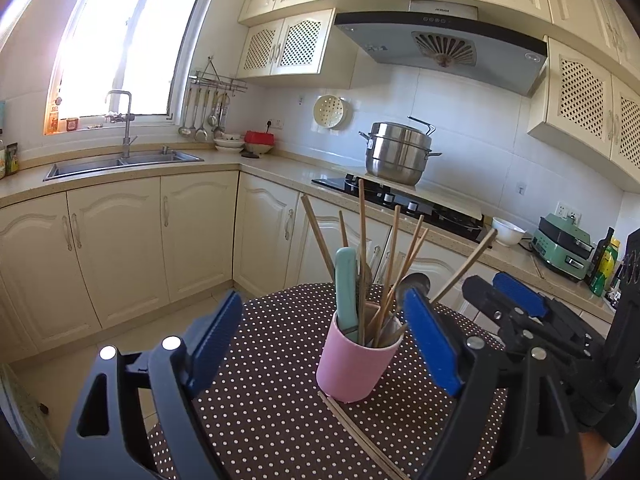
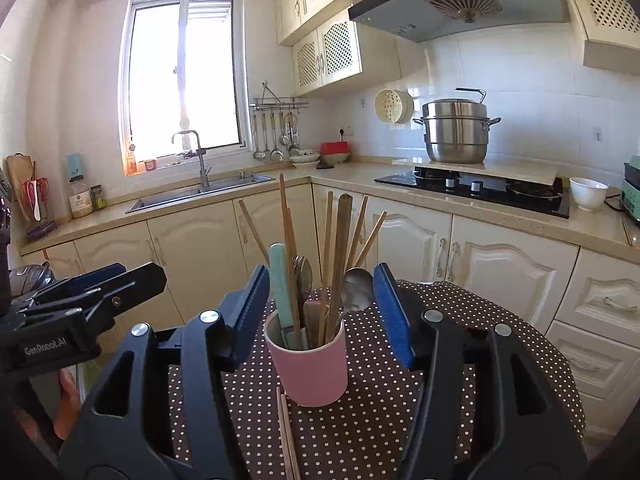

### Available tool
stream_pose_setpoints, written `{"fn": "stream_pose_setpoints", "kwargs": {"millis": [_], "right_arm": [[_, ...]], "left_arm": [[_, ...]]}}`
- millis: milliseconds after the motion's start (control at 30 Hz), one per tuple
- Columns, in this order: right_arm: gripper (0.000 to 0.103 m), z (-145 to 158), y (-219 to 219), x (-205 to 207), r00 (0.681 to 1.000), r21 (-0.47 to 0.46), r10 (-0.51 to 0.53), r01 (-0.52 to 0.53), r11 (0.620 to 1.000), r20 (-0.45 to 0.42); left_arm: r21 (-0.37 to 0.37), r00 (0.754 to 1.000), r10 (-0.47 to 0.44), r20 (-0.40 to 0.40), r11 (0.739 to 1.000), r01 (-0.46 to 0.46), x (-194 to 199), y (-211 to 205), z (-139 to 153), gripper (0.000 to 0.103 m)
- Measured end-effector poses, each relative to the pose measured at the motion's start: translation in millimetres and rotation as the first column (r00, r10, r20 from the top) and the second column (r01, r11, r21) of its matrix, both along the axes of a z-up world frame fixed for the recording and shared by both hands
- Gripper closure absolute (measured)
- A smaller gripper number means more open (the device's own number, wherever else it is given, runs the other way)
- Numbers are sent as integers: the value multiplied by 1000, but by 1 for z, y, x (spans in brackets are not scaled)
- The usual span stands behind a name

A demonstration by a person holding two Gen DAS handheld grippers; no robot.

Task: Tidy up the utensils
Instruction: 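Open both grippers to release the chopsticks and move back toward the table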

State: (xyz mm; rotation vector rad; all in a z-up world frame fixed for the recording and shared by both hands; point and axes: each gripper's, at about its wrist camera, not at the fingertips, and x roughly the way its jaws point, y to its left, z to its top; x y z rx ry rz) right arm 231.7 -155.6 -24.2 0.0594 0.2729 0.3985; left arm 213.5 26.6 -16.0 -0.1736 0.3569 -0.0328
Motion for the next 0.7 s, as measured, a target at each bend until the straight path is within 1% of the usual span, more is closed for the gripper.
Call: {"fn": "stream_pose_setpoints", "kwargs": {"millis": [100, 200, 233, 300, 367, 433, 500, 533, 600, 700], "right_arm": [[46, 1, -5, -12, 1000, -7, 2, -2, 1000, 3], [45, -2, -11, -23, 1000, -21, 3, -3, 1000, -5], [42, -4, -12, -25, 1000, -30, 2, -2, 1000, -10], [42, -10, -17, -30, 1000, -53, -4, 3, 999, -24], [42, -17, -22, -34, 999, -67, -7, 4, 998, -45], [42, -25, -27, -36, 997, -74, -10, 4, 997, -71], [42, -34, -33, -35, 993, -81, -14, 5, 997, -117], [42, -40, -36, -32, 987, -88, -13, -1, 996, -159], [42, -51, -40, -31, 979, -99, -18, -3, 995, -203], [42, -66, -46, -28, 964, -113, -18, -12, 993, -265]], "left_arm": [[6, 1000, -1, -10, 1000, 1, -7, -5, 1, 20], [13, 998, -22, -52, 1000, 23, -11, -14, -2, 20], [16, 997, -29, -76, 999, 30, -11, -17, -5, 20], [17, 991, -43, -129, 999, 46, -9, -22, -12, 20], [9, 976, -70, -205, 997, 74, -4, -28, -22, 20], [-8, 955, -90, -283, 996, 92, 2, -34, -35, 20], [-31, 929, -105, -354, 994, 101, 9, -38, -49, 20], [-42, 911, -115, -397, 993, 107, 13, -41, -57, 20], [-59, 874, -126, -469, 992, 111, 20, -45, -73, 20], [-102, 808, -151, -570, 988, 113, 32, -49, -97, 20]]}}
